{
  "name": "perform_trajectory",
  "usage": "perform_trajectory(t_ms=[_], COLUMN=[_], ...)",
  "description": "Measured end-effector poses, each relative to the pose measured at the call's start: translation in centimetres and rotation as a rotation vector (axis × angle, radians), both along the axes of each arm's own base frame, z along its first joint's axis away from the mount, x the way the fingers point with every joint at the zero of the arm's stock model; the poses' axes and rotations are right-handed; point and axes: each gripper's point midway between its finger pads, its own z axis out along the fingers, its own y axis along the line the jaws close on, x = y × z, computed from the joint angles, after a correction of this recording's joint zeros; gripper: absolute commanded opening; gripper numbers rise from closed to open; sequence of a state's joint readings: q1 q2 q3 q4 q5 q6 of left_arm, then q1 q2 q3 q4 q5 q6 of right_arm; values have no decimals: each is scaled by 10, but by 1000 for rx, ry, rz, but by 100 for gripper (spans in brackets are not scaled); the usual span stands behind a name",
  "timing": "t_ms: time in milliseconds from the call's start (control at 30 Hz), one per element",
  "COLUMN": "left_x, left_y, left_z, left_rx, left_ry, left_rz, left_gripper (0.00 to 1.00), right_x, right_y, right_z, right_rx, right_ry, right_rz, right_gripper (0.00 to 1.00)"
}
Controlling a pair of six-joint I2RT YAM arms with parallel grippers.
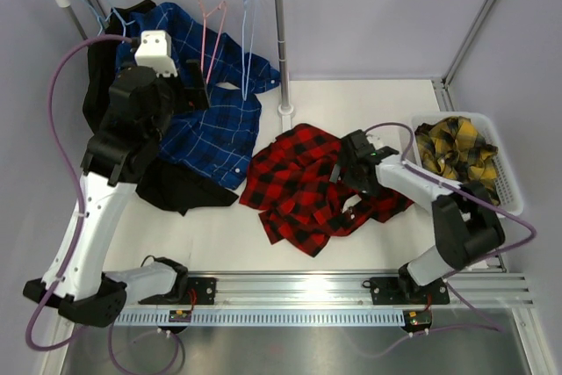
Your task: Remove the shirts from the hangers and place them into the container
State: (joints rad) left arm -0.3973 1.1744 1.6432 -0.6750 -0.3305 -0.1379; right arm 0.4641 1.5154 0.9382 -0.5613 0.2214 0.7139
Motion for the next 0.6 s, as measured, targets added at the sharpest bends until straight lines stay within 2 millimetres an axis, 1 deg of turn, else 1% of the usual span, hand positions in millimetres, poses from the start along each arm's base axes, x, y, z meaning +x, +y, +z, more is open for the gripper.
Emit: perform_trajectory(t_ms=[167,200,267,300,400,433,500,533,567,600], left_x=[-11,-12,-14,-15,-18,-18,-20,-21,-22,-23], left_y=[1,1,0,0,-1,-1,-1,-1,-1,-1], left_z=[-2,-4,-10,-13,-18,-19,-20,-20,-20,-21], left_rx=[-10,-9,-8,-8,-13,-15,-19,-20,-21,-23], left_ry=[-7,-4,7,12,22,22,24,22,23,23], left_rz=[-17,-20,-27,-30,-38,-40,-42,-43,-45,-47], left_gripper=[99,99,99,99,99,99,99,99,99,99], right_x=[14,15,18,20,23,24,26,27,29,30], right_y=[29,33,37,38,37,38,40,41,43,43], right_z=[-29,-35,-39,-39,-41,-41,-41,-41,-41,-41], right_rx=[-42,-47,-64,-63,-70,-70,-59,-54,-46,-42], right_ry=[63,72,79,78,80,79,74,70,65,63], right_rz=[14,15,13,7,-11,-15,-25,-28,-34,-36], right_gripper=[100,98,91,80,52,38,20,3,0,0])
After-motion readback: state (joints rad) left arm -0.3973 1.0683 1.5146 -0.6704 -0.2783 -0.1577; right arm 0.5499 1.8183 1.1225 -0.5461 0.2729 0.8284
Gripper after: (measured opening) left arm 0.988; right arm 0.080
